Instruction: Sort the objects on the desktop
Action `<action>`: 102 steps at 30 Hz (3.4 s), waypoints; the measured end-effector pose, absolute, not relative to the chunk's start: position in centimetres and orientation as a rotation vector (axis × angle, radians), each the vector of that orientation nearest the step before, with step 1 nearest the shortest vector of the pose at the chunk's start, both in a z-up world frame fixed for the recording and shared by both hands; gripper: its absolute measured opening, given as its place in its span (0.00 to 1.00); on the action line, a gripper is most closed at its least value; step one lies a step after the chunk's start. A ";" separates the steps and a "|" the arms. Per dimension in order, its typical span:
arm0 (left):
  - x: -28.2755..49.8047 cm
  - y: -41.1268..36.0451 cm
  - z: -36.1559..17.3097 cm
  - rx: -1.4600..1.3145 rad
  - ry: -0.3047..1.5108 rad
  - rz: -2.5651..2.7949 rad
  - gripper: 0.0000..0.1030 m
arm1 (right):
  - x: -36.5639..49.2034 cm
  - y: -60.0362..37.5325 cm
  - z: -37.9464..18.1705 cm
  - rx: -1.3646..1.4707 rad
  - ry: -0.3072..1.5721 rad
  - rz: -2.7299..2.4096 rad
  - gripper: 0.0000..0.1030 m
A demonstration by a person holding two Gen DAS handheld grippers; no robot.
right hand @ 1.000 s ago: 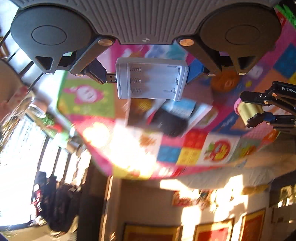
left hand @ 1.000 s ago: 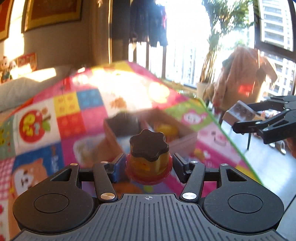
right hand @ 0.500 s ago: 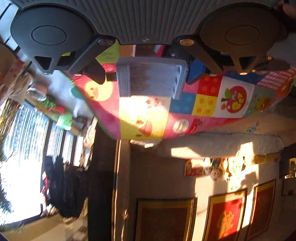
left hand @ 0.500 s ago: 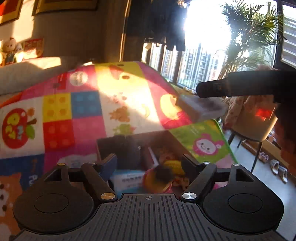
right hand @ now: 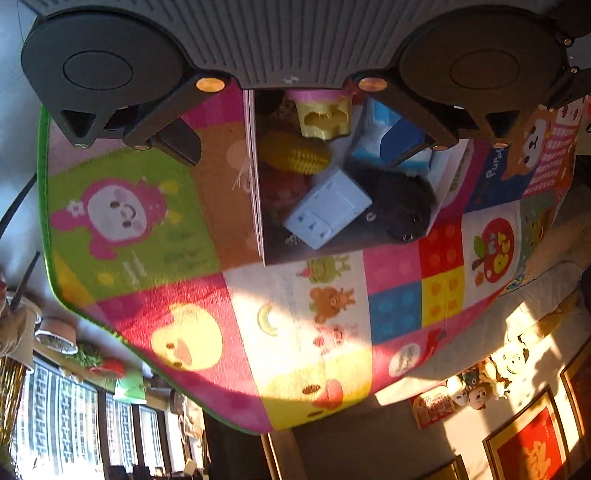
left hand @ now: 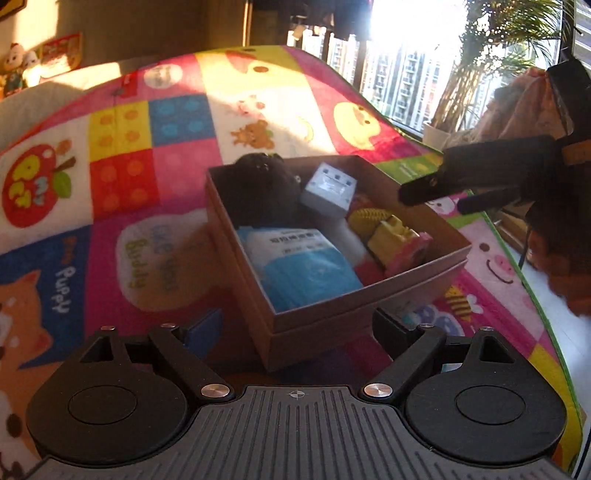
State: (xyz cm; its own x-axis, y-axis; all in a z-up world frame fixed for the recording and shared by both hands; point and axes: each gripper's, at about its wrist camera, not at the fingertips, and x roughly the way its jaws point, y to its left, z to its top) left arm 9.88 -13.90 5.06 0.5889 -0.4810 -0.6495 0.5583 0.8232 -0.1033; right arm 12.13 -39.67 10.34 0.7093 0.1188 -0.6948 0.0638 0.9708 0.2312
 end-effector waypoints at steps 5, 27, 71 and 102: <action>10.1 -14.5 4.7 0.099 0.741 -0.622 0.90 | 13.2 -39.3 7.7 0.295 0.857 0.047 1.00; 11.6 -3.8 4.7 0.034 0.704 -0.471 0.90 | 16.6 -25.0 6.6 0.131 0.890 0.170 1.00; 9.0 0.1 5.9 0.002 0.637 -0.309 1.00 | 13.7 -24.6 12.8 0.068 0.673 0.193 1.00; 6.5 -5.2 0.3 0.032 0.688 -0.100 1.00 | 4.0 -26.6 1.8 0.008 0.699 -0.041 1.00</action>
State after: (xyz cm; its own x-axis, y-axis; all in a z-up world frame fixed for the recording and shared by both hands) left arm 6.50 -5.20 0.25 0.7680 -0.0815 -0.6352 0.1026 0.9947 -0.0036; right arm 4.02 -26.61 1.84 0.7650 -0.0348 -0.6431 0.0402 0.9992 -0.0062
